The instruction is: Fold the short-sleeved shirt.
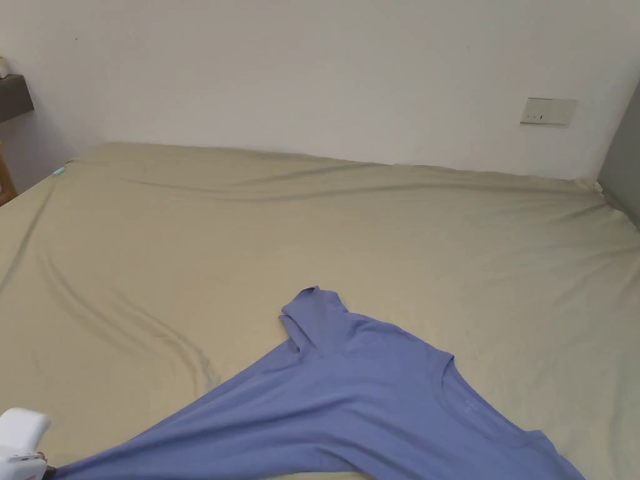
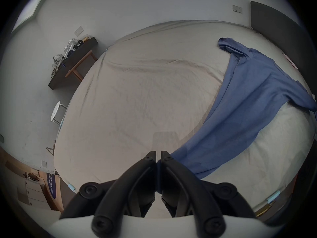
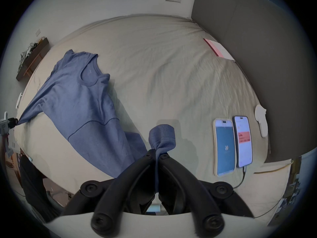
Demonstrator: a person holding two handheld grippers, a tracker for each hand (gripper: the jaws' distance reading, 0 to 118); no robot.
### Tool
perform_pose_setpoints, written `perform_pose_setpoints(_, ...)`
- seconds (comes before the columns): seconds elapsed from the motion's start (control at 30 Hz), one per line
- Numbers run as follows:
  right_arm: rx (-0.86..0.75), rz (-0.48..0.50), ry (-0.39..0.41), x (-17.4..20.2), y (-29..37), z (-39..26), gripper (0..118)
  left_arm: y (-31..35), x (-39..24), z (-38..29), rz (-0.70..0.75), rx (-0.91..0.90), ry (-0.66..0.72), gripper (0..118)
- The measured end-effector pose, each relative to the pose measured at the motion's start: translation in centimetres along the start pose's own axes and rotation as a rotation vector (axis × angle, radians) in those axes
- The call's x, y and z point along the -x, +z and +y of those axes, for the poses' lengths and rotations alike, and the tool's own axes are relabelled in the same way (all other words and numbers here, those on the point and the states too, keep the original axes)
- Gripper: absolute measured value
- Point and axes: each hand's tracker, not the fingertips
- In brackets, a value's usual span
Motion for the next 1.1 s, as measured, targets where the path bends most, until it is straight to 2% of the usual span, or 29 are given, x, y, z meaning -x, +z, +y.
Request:
perform_pose_setpoints(0.17,0.120,-0.033,0.010,-0.1,-0.2,-3.0,2,-0.1,-0.1,-1.9,0.006,0.033,-0.011,2)
perform_pose_setpoints(0.27,0.184,0.034,-0.030,-0.2,-1.3,-4.5,2,-0.8,-0.2,-2.6,-0.013,0.056,0.006,2)
perform_pose_setpoints(0.37,0.210,-0.002,-0.007,0.8,-3.7,-5.1,4,-2.2,-1.3,-3.3,-0.013,0.083,-0.006,2)
perform_pose_setpoints(0.4,0.211,-0.013,-0.003,1.1,-4.4,-5.1,6,-4.0,-1.1,-3.7,-0.015,0.089,-0.013,2)
perform_pose_setpoints(0.53,0.193,-0.088,0.000,2.2,-5.6,-3.7,29,-5.0,-1.1,-3.8,0.001,0.077,0.006,9)
perform_pose_setpoints(0.57,0.178,-0.132,0.020,1.0,-6.7,-3.1,53,-4.5,-1.0,-3.5,0.028,0.049,0.045,20)
perform_pose_setpoints(0.6,0.149,-0.138,0.045,1.3,-6.2,-2.4,86,-3.7,-0.8,-3.0,0.029,0.016,0.071,56)
perform_pose_setpoints(0.63,0.094,-0.147,0.065,1.8,-5.2,-1.5,95,-2.7,-0.6,-2.4,0.003,-0.023,0.105,88)
perform_pose_setpoints(0.67,0.020,-0.161,0.079,2.5,-3.7,-0.3,95,-1.1,-0.2,-1.4,-0.018,-0.074,0.142,107)
perform_pose_setpoints(0.7,-0.038,-0.160,0.097,3.6,-2.3,0.8,95,0.6,-0.2,-0.5,-0.028,-0.148,0.176,114)
perform_pose_setpoints(0.8,-0.278,-0.094,0.180,7.7,3.4,4.3,95,7.1,-0.9,3.2,-0.046,-0.369,0.233,113)
perform_pose_setpoints(0.93,-0.610,-0.003,0.283,15.6,11.8,7.7,95,16.5,-3.2,7.1,-0.074,-0.684,0.280,113)
perform_pose_setpoints(1.0,-0.712,0.037,0.317,19.6,15.3,8.5,95,20.2,-5.0,8.3,-0.047,-0.807,0.303,112)
perform_pose_setpoints(1.07,-0.834,0.079,0.305,22.7,18.0,8.6,90,23.4,-6.8,9.1,-0.044,-0.905,0.300,105)
perform_pose_setpoints(1.1,-0.867,0.112,0.299,24.2,18.8,8.7,81,24.6,-7.6,9.2,-0.039,-0.936,0.289,93)
